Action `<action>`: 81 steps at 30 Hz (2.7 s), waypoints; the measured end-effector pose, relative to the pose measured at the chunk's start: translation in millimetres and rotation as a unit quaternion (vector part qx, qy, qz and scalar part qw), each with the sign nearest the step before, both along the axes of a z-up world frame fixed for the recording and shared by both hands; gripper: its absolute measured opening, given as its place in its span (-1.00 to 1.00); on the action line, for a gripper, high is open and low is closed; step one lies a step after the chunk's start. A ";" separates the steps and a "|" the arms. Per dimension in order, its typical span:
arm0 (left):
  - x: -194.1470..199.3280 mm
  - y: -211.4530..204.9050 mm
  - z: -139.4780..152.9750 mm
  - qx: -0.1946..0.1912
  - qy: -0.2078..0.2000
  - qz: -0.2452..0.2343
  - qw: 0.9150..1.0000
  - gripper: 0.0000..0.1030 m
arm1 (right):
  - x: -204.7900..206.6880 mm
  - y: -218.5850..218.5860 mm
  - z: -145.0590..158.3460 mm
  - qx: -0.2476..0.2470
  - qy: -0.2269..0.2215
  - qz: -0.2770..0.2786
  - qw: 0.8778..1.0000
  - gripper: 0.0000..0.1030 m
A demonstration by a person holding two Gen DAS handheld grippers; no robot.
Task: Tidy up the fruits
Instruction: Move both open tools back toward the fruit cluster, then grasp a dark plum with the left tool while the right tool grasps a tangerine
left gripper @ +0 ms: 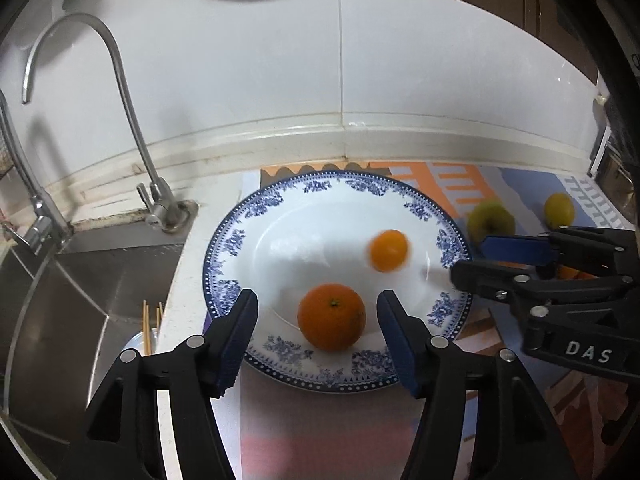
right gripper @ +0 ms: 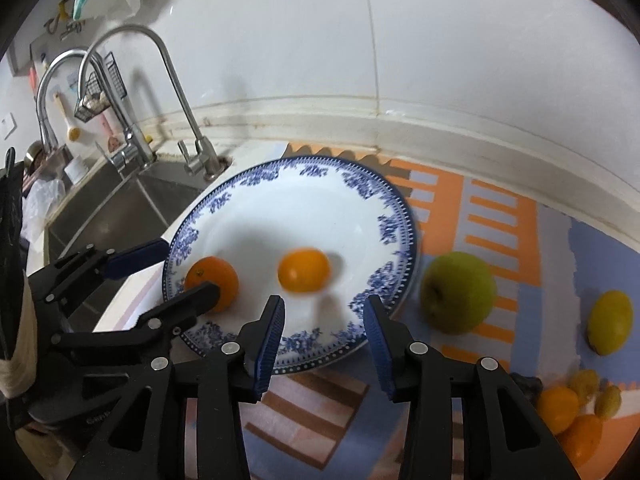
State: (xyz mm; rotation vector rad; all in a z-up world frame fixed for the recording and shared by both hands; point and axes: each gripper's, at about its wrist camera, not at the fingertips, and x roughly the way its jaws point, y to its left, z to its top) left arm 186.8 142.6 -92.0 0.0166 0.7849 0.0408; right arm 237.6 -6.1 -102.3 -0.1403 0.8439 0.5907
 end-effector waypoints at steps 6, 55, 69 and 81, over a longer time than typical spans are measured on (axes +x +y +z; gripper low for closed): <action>-15.9 -12.5 18.6 -0.006 -0.021 -0.005 1.000 0.34 | -21.1 -21.7 20.7 0.005 -0.035 -0.018 0.999 -0.18; -53.7 -204.3 17.3 0.010 -0.072 -0.276 0.958 0.46 | -97.5 -200.5 39.3 -0.075 -0.085 -0.091 0.989 0.01; -20.6 -224.9 -23.8 -0.011 0.013 -0.328 0.944 -0.11 | -67.3 -203.6 6.8 -0.091 -0.054 -0.046 0.993 0.01; -10.0 -227.1 -36.4 -0.028 0.047 -0.337 0.940 -0.38 | -52.5 -203.7 -5.5 -0.084 -0.040 -0.030 0.995 0.00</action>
